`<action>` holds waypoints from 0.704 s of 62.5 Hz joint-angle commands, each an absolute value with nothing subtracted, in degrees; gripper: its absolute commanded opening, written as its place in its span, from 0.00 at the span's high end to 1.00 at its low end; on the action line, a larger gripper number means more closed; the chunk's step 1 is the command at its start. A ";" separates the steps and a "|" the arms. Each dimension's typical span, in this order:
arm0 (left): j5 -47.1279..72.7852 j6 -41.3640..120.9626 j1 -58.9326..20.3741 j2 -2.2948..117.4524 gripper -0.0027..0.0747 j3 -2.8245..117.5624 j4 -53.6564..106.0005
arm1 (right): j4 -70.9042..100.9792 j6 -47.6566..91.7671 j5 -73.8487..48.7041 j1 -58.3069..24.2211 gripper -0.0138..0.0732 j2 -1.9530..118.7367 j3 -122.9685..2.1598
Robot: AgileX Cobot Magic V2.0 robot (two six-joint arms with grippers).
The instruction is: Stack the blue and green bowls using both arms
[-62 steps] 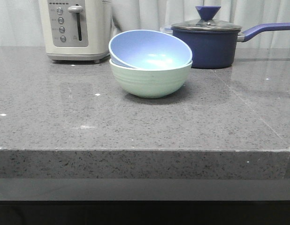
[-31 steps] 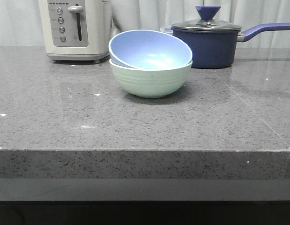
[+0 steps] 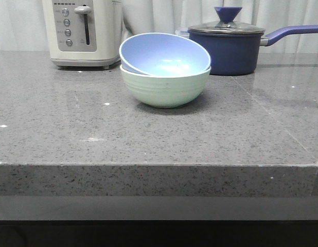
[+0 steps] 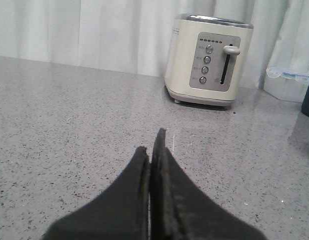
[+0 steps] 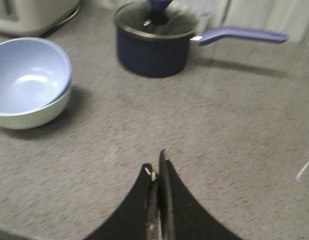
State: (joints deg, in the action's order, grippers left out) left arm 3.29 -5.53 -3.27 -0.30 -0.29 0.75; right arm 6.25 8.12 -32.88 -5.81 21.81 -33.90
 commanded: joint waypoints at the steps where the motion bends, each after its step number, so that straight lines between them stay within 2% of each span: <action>1: -1.53 -5.65 -3.11 -1.29 0.99 -0.51 0.73 | 5.72 9.81 -19.77 -3.79 0.91 17.29 -28.23; 18: -1.53 -5.65 -3.11 -1.29 0.99 -0.51 0.73 | 5.78 9.81 -0.57 -1.86 0.91 4.59 -8.59; 32: -1.53 -5.65 -3.11 -1.29 0.99 -0.51 0.73 | 5.78 9.81 5.56 -1.86 0.91 -0.07 -0.88; 44: -1.53 -5.65 -3.11 -1.29 0.99 -0.51 0.73 | 5.78 9.81 5.15 -1.86 0.91 -1.70 0.64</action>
State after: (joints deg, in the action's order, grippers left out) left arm 3.29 -5.53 -3.27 -0.30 -0.29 0.75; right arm 6.16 9.49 0.00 -2.15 -0.55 1.57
